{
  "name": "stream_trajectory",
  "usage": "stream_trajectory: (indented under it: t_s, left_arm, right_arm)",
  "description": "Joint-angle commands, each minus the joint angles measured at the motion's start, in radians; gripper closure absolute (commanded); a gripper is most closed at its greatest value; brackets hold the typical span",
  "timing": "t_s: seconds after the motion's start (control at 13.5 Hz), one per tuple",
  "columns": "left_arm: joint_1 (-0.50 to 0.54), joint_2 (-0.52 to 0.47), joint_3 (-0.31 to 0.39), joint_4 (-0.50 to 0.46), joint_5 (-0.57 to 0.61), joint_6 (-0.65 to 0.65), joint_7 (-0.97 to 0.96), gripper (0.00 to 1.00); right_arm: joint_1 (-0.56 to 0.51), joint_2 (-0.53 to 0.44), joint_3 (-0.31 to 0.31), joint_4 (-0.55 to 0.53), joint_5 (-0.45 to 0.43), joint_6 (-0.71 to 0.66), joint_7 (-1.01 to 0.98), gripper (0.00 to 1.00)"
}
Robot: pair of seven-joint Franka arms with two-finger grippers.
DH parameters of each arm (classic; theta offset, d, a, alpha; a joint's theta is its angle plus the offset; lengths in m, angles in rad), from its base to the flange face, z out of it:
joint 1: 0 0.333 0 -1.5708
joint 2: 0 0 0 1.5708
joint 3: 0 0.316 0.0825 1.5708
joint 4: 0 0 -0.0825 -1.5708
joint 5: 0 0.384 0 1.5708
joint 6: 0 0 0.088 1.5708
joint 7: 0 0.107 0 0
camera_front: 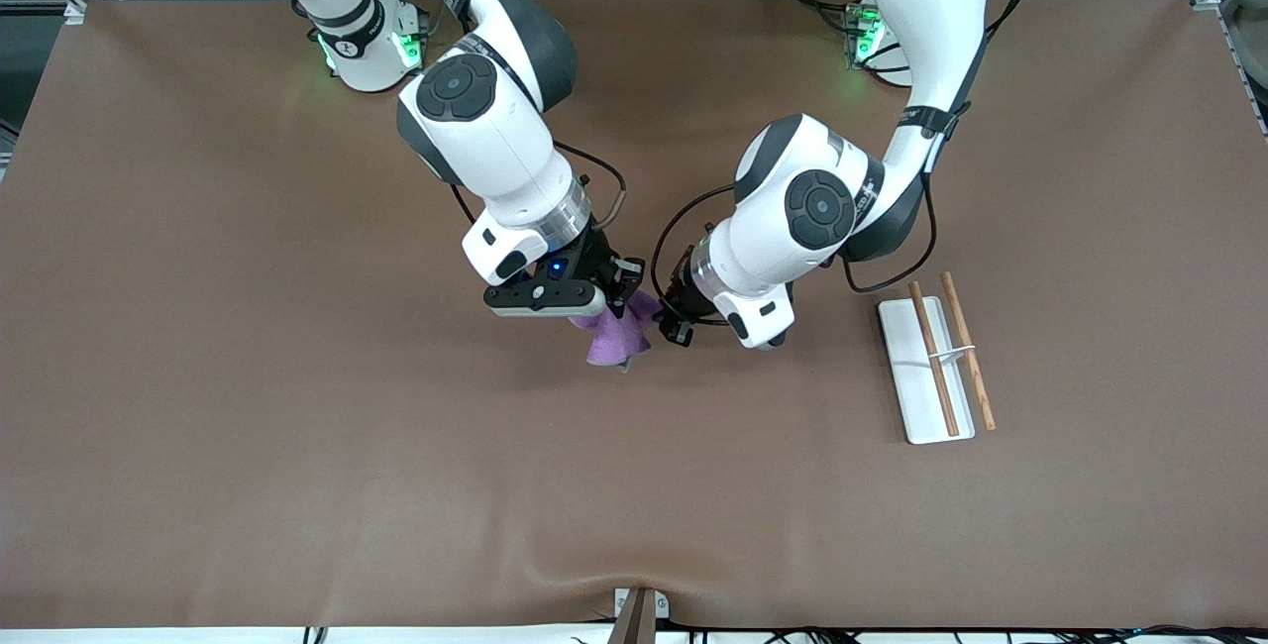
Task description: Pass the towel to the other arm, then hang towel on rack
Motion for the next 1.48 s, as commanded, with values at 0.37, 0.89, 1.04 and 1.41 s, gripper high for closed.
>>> stream_trajectory:
  t_s: [0.37,0.89,1.04,1.41]
  left_arm:
    - [0.013,-0.035,0.01,0.007,-0.006,0.014,0.069,1.0]
    - [0.14,-0.107,0.007,0.001,0.189,-0.189,0.417,1.0]
    - [0.142,-0.11,0.01,0.002,0.315,-0.272,0.578,1.0]
    - [0.252,-0.136,0.007,0.001,0.377,-0.317,0.793,1.0]
  right_arm:
    - [0.002,-0.009,-0.003,0.002,-0.012,-0.005,0.026,1.0]
    - [-0.024,-0.014,-0.005,-0.001,-0.012,-0.006,0.025,0.0]
    - [-0.035,-0.017,-0.005,-0.001,-0.01,-0.006,0.022,0.0]
    - [-0.127,-0.054,0.0,-0.005,-0.007,-0.092,-0.076,0.0]
